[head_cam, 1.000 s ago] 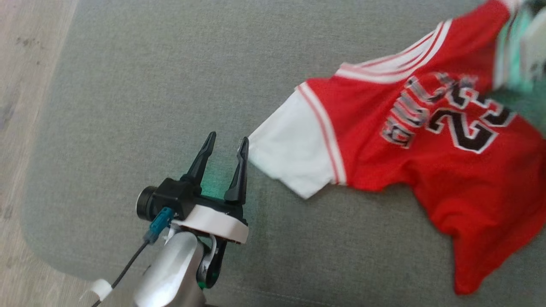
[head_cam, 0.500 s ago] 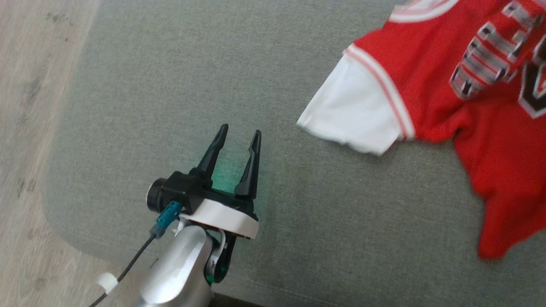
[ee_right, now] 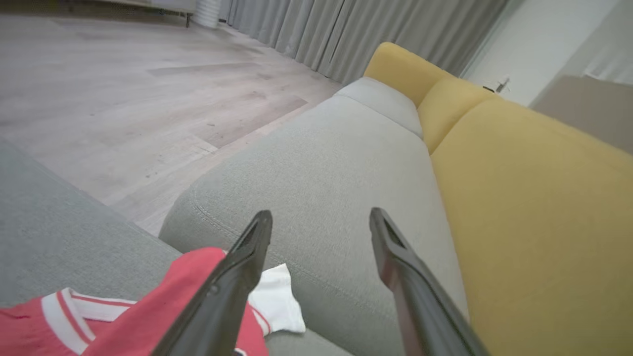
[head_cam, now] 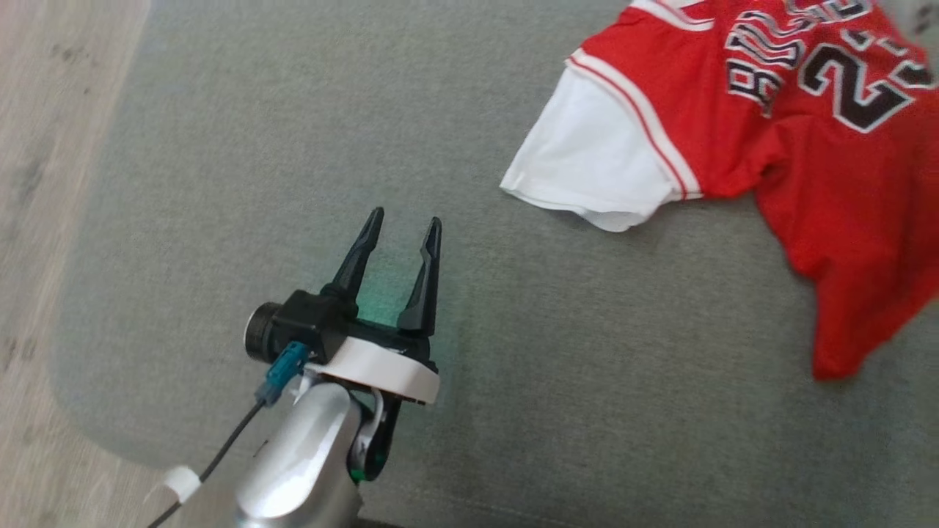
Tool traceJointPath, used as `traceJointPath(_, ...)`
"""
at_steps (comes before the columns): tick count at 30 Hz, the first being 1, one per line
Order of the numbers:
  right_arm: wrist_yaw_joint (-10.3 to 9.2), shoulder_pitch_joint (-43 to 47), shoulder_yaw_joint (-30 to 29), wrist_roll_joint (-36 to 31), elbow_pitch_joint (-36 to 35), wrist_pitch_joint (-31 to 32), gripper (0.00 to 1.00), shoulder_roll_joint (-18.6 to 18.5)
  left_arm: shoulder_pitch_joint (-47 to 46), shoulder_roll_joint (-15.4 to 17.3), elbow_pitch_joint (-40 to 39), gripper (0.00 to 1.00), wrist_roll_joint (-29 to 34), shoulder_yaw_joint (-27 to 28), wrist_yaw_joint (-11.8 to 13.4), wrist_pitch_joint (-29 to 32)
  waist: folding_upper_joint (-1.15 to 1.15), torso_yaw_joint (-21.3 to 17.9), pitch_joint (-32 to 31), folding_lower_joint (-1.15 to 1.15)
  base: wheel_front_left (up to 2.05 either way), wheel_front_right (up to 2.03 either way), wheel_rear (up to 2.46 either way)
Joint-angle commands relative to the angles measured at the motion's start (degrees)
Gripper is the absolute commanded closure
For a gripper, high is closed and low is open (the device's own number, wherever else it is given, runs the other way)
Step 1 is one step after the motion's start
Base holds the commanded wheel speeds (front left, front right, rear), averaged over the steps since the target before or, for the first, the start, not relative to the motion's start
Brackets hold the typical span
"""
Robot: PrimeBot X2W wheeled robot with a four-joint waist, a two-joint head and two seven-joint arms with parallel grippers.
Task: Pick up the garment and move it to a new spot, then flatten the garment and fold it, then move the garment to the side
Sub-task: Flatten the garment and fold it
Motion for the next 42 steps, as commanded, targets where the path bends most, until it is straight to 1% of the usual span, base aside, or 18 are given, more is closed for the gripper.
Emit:
traceJointPath(1,-0.05,1.2,-0.7,0.9,-1.5,-2.0,0.0,2.1,-1.4,0.4,-1.2,0.0,0.7,2.6,0.0,-0.5,0.0,-1.7,-1.7,0.0,0.0,0.0,0.0)
traceJointPath(5,-0.05,7.9,-4.1,3.7,-2.6,-6.3,0.0,5.9,-0.4,0.4,-0.5,0.0,2.2,4.4,-0.3,-0.5,0.0,-4.9,-4.9,0.0,0.0,0.0,0.0)
traceJointPath(8,-0.05,14.7,-6.0,6.2,-6.2,-7.4,0.0,9.1,0.8,0.4,-0.2,0.0,3.0,5.8,-0.6,-0.5,0.0,-7.8,-7.5,0.0,0.0,0.0,0.0)
traceJointPath(11,-0.05,23.3,-6.0,8.4,-13.4,-7.6,0.0,12.4,2.2,0.4,0.1,0.0,3.7,7.1,-0.8,-0.5,0.0,-10.6,-9.7,0.0,0.0,0.0,0.0)
traceJointPath(13,-0.05,29.8,-5.4,9.8,-19.4,-7.6,0.0,13.7,3.0,0.4,0.1,0.0,4.1,8.2,-0.9,-0.5,0.0,-12.4,-10.8,0.0,0.0,0.0,0.0)
traceJointPath(16,-0.05,39.9,-6.0,11.9,-28.1,-7.6,0.0,15.0,4.2,0.4,0.3,0.0,4.6,9.6,-1.2,-0.5,0.0,-14.6,-12.2,0.0,0.0,0.0,0.0)
traceJointPath(19,-0.05,49.5,-5.6,13.9,-35.2,-7.6,0.0,15.8,5.3,0.4,0.3,0.0,5.0,10.6,-1.5,-0.5,0.0,-16.4,-13.3,0.0,0.0,0.0,0.0)
traceJointPath(22,-0.05,57.2,-4.8,16.2,-40.5,-7.6,0.0,16.0,6.3,0.4,0.5,0.0,5.4,11.6,-1.8,-0.5,0.0,-17.9,-14.0,0.0,0.0,0.0,0.0)
traceJointPath(24,-0.05,61.1,-3.7,18.4,-42.7,-7.6,0.0,16.1,7.0,0.4,0.6,0.0,5.6,12.2,-2.1,-0.5,0.0,-18.8,-14.3,0.0,0.0,0.0,0.0)
traceJointPath(28,-0.05,64.6,-2.3,20.3,-46.1,-7.0,0.0,16.1,7.4,0.4,1.0,0.0,6.1,13.0,-2.7,-0.5,0.0,-19.9,-14.2,0.0,0.0,0.0,0.0)
traceJointPath(35,-0.05,65.8,-1.4,21.2,-49.5,-6.1,0.0,16.1,5.3,0.5,2.6,0.0,7.8,12.9,-3.7,-0.5,0.0,-20.9,-12.8,0.0,0.0,0.0,0.0)
traceJointPath(38,-0.05,66.0,-1.3,21.2,-50.3,-6.0,0.0,16.1,2.6,0.7,5.6,0.0,8.6,12.4,-4.0,-0.2,0.0,-21.4,-11.6,0.0,0.0,0.0,0.0)
traceJointPath(42,-0.05,65.9,-1.1,21.8,-50.6,-6.1,0.0,16.1,-2.4,1.5,11.8,0.0,9.1,12.1,-3.7,4.0,0.0,-22.3,-9.6,0.0,0.0,0.0,0.0)
